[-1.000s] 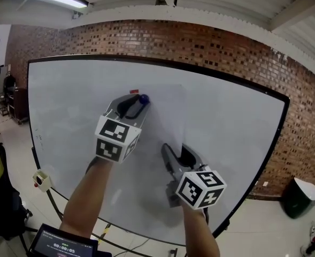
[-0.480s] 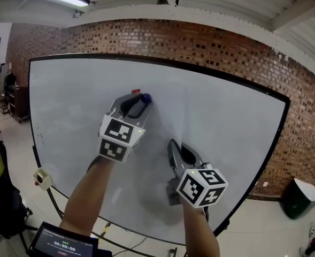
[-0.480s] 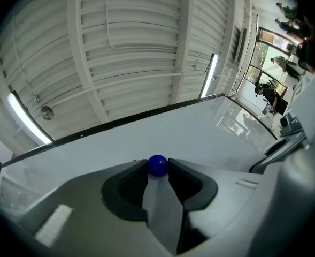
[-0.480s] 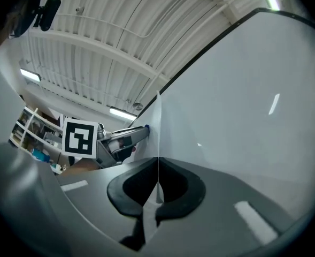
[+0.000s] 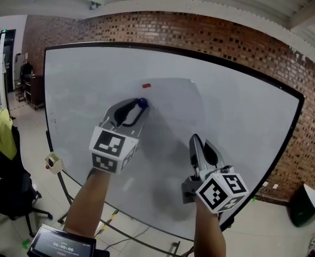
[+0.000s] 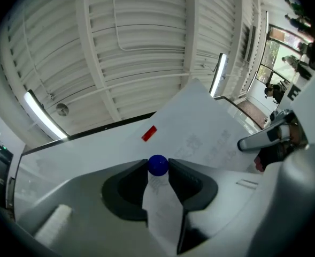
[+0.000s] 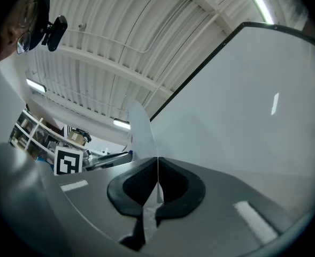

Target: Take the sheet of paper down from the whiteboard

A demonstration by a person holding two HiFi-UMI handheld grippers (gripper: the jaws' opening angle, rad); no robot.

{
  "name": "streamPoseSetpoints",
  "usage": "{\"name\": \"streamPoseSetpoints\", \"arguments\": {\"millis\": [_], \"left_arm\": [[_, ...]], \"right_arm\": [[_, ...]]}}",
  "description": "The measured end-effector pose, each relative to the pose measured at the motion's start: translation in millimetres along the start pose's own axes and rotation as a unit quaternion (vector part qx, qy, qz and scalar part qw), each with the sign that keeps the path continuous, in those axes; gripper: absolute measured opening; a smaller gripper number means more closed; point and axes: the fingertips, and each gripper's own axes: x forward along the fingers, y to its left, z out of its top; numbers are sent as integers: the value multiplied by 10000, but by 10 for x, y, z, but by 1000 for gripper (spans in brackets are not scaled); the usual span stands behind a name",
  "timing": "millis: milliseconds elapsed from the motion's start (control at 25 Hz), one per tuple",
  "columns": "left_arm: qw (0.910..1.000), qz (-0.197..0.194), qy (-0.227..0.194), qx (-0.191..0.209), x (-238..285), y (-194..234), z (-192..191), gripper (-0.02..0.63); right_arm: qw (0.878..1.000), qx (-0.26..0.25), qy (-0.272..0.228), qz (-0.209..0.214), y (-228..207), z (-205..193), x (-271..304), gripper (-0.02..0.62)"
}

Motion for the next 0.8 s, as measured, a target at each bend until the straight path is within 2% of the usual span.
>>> {"name": "streamPoseSetpoints", "arguments": {"millis": [200, 360, 600, 800], "left_arm": [[9986, 308, 320, -289, -548, 54, -296, 122], [9954, 462, 475, -697, -1030, 91, -585, 123], [9856, 451, 807, -1415, -1739, 213, -1168, 123], [9778, 113, 1133, -1759, -2243, 261, -1598, 123]], "right_arm": [[9993, 286, 181, 123, 71, -226, -141, 14], [9984, 362, 430, -3, 195, -601, -305, 14], [9950, 50, 738, -665, 460, -1107, -669, 14], [9846, -148, 1050, -1392, 747, -1560, -1033, 14]]}}
